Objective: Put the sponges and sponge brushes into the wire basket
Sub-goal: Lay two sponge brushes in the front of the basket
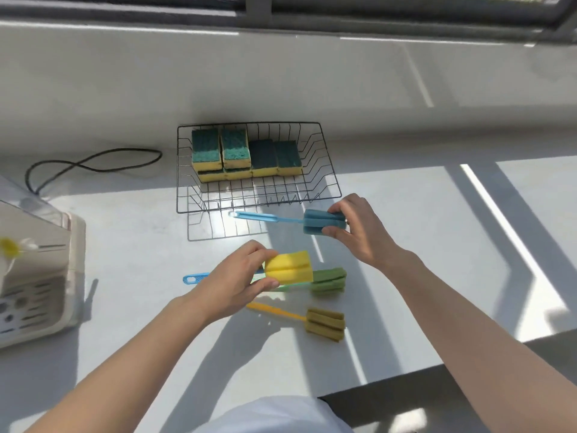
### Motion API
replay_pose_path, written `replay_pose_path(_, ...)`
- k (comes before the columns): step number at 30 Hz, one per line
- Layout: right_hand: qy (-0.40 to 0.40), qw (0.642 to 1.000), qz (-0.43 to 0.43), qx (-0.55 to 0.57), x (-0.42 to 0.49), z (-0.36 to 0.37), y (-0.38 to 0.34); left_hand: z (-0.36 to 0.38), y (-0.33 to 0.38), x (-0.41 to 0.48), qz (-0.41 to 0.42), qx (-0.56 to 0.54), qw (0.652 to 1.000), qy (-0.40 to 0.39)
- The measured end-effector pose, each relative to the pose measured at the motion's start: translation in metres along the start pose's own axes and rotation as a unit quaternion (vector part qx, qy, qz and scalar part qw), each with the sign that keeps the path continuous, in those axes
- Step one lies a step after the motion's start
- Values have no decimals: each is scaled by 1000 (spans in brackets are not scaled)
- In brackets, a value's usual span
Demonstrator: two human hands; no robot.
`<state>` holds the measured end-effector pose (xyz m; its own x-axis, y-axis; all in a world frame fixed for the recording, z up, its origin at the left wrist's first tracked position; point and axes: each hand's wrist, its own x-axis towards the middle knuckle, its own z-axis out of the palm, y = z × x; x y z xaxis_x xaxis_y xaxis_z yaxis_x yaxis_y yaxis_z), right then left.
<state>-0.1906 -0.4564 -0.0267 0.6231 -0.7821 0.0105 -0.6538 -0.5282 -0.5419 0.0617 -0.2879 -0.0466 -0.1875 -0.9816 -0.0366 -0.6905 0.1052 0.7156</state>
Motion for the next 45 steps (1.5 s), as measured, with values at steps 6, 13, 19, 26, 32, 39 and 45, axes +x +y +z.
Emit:
replay_pose_path(6, -4, 999, -41, -15, 67, -8, 3, -37, -7, 33, -25, 20, 998, 57)
replay_pose_path(13, -41, 997, -38, -49, 150, 9, 25, -63, -23, 78, -62, 49, 993, 82)
replay_pose_path(19, -99, 992, -14, -76, 187, 38, 48, -75, -40, 117, -101, 73, 989, 75)
replay_pose_path(26, -82, 968, -81, -225, 196, 53, 68, -73, -58, 148, -120, 86, 988, 40)
replay_pose_path(32, -59, 964, -68, -249, 197, 52, 74, -66, -71, 171, -134, 99, 986, 8)
replay_pose_path(39, -50, 964, -69, -254, 198, 51, 74, -46, -77, 202, -158, 69, 985, -26)
replay_pose_path(45, -53, 974, -88, -204, 202, 40, 79, -27, -78, 227, -155, 67, 984, -61)
